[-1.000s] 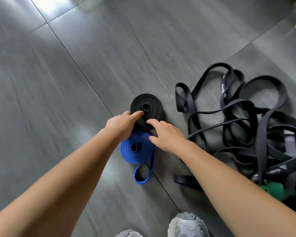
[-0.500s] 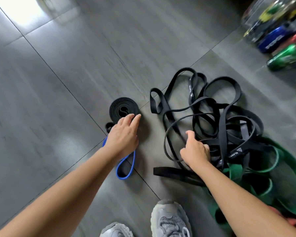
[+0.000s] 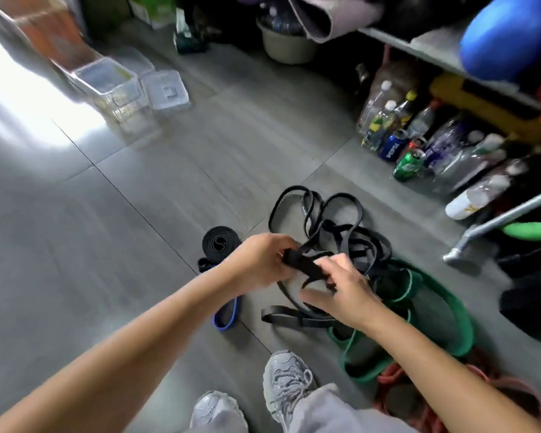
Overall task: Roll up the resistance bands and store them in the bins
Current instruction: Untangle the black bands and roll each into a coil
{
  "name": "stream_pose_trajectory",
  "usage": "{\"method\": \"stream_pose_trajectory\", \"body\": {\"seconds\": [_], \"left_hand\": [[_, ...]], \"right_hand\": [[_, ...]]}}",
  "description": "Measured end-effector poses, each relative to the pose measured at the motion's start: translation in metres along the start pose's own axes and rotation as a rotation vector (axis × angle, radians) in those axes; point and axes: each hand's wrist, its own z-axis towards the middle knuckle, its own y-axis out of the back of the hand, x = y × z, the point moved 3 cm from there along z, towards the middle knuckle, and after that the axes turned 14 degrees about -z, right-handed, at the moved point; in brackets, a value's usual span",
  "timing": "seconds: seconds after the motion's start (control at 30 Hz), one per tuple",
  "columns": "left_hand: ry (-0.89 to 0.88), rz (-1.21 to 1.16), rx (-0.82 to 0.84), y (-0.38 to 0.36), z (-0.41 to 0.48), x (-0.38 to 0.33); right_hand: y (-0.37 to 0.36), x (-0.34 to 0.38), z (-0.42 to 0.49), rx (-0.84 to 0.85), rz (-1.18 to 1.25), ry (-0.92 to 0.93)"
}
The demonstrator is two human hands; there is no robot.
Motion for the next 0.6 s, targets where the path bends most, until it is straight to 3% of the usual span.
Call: {"method": "stream_pose_trajectory", "body": {"seconds": [0.07,0.2,0.3,0.5,0.6], "left_hand": [[-0.026,-0.073,-0.041,0.009,-0.017,-0.047],[-0.04,-0.28,-0.076,0.029,-0.047,-0.117],[-0.074,-0.463,-0.03,0.035,-0.073,-0.155],[-0.232,-1.12,-0.001,0.023,-0.105,-0.223],[-0.328,-1.349,-0.058,0.027,-0.109,-0.246]], "right_hand": [[0.027,0.015,-0.02,-0.149,-0.042,0.085],[0.069,0.033,-0.058,-0.22,0.24,0.158],[0.1,0.044,-0.081,-0.325,0.212,0.155],[0.149,0.05,-0.111,-0.383,0.222,0.138],[0.147,0.025,-0.124,-0.343,0.112,-0.007]]}}
